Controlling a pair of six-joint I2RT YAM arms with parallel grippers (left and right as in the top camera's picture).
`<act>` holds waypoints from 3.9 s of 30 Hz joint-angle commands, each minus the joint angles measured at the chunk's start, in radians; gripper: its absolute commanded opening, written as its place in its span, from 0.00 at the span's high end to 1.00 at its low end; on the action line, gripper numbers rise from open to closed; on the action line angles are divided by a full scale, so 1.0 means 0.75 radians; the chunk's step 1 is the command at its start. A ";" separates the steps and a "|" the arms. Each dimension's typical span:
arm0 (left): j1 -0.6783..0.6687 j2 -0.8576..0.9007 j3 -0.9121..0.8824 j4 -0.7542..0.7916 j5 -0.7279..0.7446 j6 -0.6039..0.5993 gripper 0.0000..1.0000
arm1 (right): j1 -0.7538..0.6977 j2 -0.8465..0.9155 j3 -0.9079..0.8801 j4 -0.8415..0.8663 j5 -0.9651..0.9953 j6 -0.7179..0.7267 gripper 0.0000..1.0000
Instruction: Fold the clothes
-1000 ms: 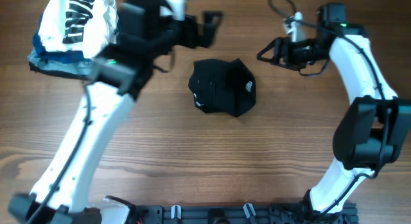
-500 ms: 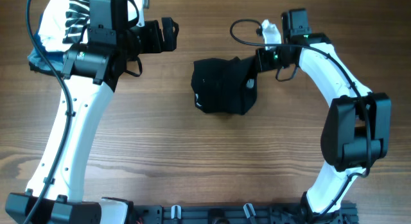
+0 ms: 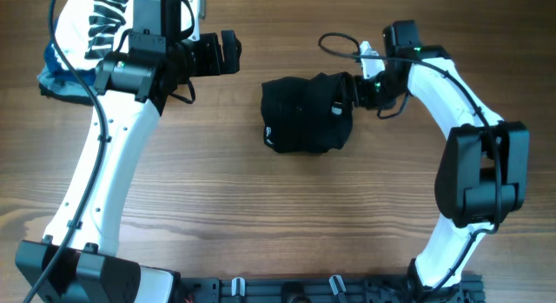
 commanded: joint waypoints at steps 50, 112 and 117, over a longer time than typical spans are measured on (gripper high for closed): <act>-0.269 0.352 -0.354 -0.149 0.058 -0.003 0.96 | -0.165 0.080 0.272 0.113 -0.168 0.288 0.00; -0.396 0.676 -0.284 -0.045 -0.467 0.522 0.00 | -0.164 0.080 0.272 0.043 -0.128 0.184 0.00; -0.367 0.776 -0.284 0.074 -0.481 0.521 0.31 | -0.164 0.080 0.271 0.040 -0.127 0.184 0.00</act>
